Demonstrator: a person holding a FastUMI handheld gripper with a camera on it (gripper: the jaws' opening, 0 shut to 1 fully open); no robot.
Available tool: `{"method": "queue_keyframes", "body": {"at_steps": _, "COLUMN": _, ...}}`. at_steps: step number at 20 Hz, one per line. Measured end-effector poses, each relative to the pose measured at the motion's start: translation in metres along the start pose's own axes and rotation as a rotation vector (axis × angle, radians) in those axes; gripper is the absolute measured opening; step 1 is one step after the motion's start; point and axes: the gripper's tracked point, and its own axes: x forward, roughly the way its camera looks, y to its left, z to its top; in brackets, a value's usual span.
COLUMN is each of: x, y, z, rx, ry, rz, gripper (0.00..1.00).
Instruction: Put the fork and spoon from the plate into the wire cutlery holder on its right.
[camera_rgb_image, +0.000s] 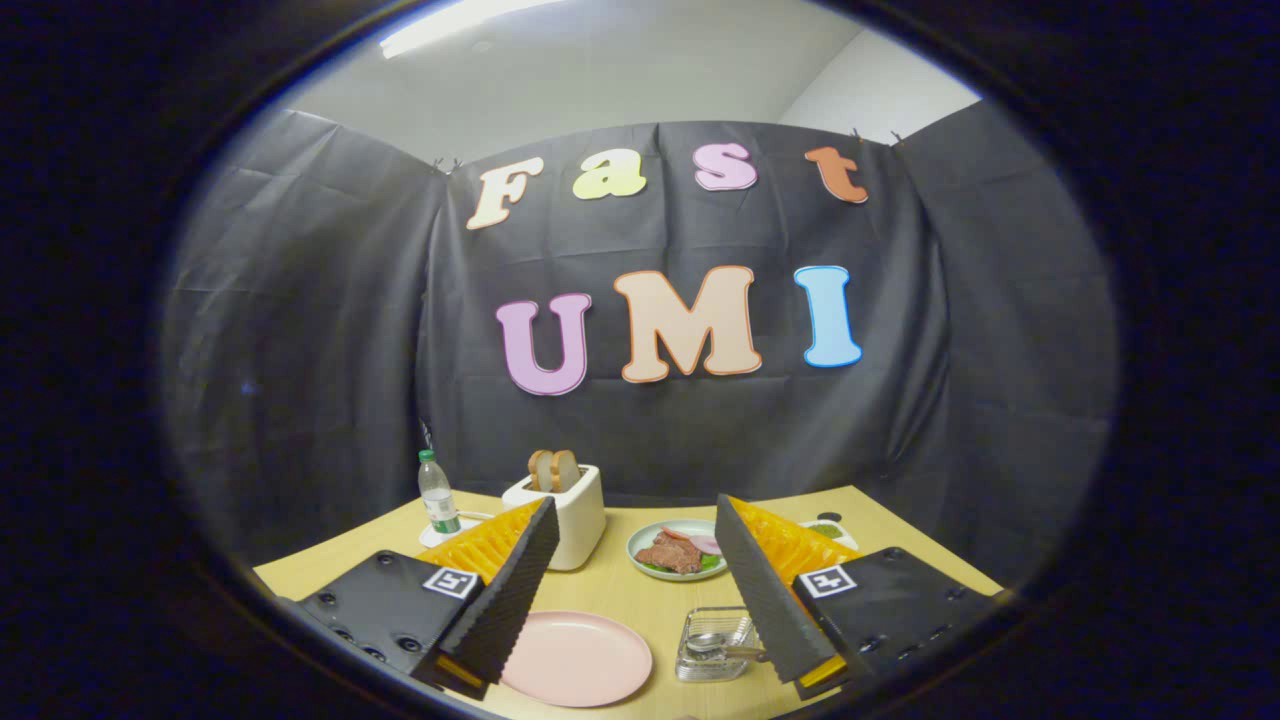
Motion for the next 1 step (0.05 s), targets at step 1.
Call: {"method": "queue_keyframes", "body": {"at_steps": 1, "x": 0.0001, "y": -0.0008, "z": 0.0022, "rx": -0.009, "ry": -0.009, "rz": -0.001, "gripper": 1.0}}
